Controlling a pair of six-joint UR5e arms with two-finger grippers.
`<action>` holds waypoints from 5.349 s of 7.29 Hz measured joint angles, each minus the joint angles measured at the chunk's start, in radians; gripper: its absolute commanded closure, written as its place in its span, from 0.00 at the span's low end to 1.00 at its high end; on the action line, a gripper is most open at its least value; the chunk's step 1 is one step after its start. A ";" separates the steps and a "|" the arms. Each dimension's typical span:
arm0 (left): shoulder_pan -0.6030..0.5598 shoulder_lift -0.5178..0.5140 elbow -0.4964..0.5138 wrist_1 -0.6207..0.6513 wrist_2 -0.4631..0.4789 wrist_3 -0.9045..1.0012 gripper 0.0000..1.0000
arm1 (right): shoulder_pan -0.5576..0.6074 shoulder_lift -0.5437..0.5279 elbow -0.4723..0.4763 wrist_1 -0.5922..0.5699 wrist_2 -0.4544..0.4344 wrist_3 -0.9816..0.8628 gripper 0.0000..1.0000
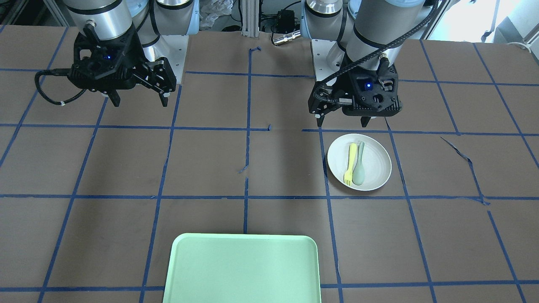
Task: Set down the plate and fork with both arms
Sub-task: 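Move the left gripper down to the white plate's rim and grasp it, then carry the plate with the left gripper onto the green tray and lower it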
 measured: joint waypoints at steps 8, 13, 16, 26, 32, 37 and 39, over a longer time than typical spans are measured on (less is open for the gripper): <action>0.484 -0.073 -0.484 0.457 0.029 0.467 0.13 | 0.000 0.006 0.007 -0.003 0.002 0.002 0.00; 0.503 -0.168 -0.567 0.540 0.024 0.504 0.68 | 0.000 0.007 0.005 -0.002 0.002 0.004 0.00; 0.498 -0.183 -0.569 0.546 0.024 0.509 1.00 | 0.000 0.007 0.006 -0.001 0.001 0.004 0.00; 0.451 -0.214 -0.299 0.360 -0.280 0.444 1.00 | 0.000 0.007 0.007 -0.001 0.000 0.004 0.00; 0.219 -0.518 0.122 0.362 -0.374 0.138 1.00 | 0.000 0.005 0.011 0.000 0.002 0.005 0.00; 0.085 -0.756 0.414 0.359 -0.379 0.024 1.00 | 0.002 0.005 0.012 0.000 0.007 0.007 0.00; 0.060 -0.808 0.470 0.356 -0.380 0.001 1.00 | 0.002 0.005 0.014 0.000 0.008 0.007 0.00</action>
